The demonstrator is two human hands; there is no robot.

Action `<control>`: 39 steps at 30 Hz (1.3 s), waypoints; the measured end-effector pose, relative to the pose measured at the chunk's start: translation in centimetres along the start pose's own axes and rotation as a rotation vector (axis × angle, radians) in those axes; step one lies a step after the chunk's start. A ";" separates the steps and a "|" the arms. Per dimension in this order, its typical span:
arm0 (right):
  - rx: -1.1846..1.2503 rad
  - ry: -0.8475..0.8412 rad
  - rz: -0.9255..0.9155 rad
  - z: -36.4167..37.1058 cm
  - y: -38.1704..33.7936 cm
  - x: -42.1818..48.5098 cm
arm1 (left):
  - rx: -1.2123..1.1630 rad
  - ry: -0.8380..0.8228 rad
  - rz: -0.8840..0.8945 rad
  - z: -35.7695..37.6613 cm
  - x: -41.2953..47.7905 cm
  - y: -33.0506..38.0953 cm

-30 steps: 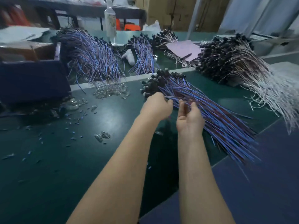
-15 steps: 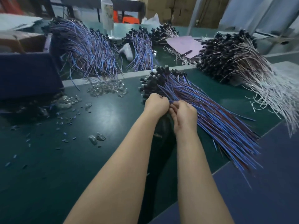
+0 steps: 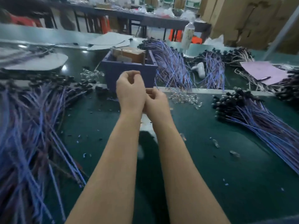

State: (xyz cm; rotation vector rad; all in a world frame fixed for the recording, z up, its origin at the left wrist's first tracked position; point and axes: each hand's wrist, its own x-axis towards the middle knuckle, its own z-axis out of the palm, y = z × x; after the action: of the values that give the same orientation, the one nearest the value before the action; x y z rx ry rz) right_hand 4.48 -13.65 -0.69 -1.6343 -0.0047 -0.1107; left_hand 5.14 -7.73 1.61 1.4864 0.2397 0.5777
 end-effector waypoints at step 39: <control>0.535 0.672 0.026 -8.1 1.3 -0.4 | -0.693 -0.190 -0.441 0.2 -0.2 -4.4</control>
State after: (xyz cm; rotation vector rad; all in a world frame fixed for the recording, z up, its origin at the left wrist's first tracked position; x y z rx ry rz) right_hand 3.65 -21.80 -1.48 -1.0023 0.4632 -0.5834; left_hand 6.04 -7.93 -2.68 0.7704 0.1835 0.1288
